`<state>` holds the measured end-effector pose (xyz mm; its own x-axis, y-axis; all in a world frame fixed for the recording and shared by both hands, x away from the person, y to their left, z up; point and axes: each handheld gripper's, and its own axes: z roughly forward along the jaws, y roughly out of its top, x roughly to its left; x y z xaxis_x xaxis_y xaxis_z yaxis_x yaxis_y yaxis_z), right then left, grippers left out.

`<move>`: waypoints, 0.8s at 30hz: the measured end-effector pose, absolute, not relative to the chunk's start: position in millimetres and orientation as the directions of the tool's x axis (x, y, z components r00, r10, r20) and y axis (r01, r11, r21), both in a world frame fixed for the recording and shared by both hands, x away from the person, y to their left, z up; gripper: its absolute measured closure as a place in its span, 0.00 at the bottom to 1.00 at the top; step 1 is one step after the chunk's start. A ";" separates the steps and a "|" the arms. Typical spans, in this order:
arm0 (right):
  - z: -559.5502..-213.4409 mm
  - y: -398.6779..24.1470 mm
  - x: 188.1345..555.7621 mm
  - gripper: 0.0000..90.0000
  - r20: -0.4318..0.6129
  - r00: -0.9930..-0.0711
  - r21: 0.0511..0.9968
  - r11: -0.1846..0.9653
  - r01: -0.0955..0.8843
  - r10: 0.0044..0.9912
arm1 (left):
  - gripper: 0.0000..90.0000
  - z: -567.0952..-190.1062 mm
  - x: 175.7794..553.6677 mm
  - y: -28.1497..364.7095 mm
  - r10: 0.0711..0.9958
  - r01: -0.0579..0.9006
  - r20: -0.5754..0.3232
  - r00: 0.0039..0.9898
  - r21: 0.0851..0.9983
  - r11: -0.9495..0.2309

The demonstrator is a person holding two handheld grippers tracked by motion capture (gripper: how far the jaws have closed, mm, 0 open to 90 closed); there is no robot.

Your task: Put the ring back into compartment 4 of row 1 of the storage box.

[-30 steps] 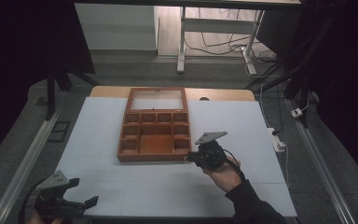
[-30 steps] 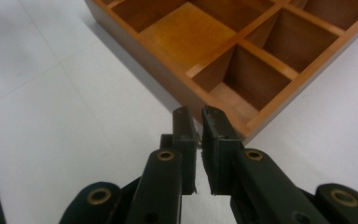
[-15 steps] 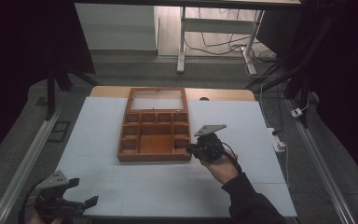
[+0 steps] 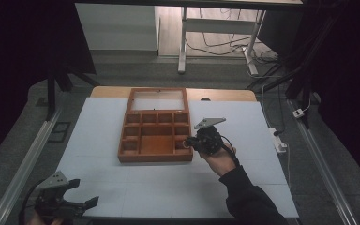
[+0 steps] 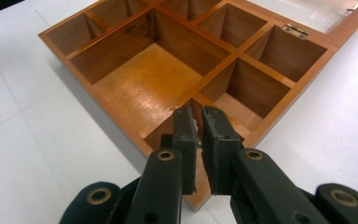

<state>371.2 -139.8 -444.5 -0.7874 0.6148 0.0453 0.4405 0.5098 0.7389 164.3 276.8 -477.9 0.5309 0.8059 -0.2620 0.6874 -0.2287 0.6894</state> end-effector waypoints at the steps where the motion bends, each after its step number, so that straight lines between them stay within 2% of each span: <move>1: -445.0 -139.2 372.8 0.93 0.044 -0.786 0.741 0.507 0.440 0.617 | 0.00 -478.0 164.4 276.9 0.805 0.688 -0.264 0.531 0.689 -0.228; 24: -447.7 -133.1 407.3 0.93 0.036 -0.757 0.753 0.480 0.450 0.653 | 0.00 -478.6 165.7 278.8 0.791 0.693 -0.290 0.538 0.687 -0.220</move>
